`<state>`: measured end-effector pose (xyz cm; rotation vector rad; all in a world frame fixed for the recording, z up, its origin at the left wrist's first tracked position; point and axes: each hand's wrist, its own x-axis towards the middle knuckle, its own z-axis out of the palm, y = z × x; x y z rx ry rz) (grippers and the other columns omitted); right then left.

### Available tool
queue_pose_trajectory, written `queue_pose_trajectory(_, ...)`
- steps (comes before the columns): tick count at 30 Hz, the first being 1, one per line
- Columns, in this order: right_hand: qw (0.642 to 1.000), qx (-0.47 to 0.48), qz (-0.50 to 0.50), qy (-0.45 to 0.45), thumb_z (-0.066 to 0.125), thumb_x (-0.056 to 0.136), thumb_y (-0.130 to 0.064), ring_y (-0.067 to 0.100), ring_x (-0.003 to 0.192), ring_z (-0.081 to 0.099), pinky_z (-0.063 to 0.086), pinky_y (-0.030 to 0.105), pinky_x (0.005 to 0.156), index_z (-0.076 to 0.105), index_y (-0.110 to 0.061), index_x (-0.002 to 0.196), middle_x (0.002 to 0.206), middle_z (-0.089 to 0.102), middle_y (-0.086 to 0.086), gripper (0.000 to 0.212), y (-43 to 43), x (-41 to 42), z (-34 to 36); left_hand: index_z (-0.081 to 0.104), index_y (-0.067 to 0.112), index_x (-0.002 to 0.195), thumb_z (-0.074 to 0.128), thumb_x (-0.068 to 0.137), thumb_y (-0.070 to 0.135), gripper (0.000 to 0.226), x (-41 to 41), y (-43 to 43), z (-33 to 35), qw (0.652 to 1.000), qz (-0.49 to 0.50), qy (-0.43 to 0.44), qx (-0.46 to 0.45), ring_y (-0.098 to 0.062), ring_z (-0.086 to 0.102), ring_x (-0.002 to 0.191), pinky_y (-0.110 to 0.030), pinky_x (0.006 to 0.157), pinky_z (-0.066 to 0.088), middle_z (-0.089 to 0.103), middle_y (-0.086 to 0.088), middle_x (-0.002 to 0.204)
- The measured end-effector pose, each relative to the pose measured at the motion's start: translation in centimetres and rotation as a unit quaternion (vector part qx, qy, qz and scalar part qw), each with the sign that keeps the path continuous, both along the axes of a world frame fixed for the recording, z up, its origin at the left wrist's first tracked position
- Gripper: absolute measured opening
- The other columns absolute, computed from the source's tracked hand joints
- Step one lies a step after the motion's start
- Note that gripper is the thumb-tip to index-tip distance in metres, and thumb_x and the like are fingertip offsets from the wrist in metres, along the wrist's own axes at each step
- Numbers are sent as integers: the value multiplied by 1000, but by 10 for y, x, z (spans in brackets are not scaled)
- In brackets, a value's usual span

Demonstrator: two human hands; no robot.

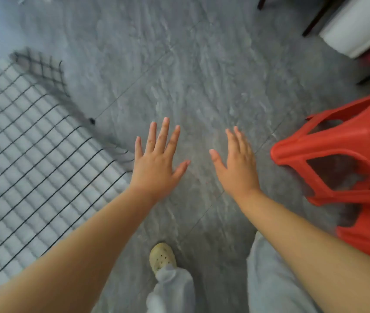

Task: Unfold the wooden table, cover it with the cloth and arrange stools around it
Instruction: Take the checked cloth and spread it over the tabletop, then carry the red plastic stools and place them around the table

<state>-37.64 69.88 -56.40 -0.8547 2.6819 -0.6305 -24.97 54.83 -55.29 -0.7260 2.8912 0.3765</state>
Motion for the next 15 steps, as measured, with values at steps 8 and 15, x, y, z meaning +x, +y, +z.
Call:
queue_pose_trajectory(8,975,-20,-217,38,32,85,-61,35,142,24,19,43,116,35,-2,144,153,26,22,83,185,-192,20,-12,30,149,8,87,68,75,-223,134,39,994,-106,32,13,-21,-19,144,-51,116,-1,-19,4,157)
queue_pose_trajectory(15,927,12,-374,27,42,84,-57,36,141,25,19,44,116,32,-2,144,152,27,23,82,383,-330,23,-8,30,150,13,83,71,81,-419,310,27,980,-188,14,66,-21,-11,146,-53,115,4,-13,3,159)
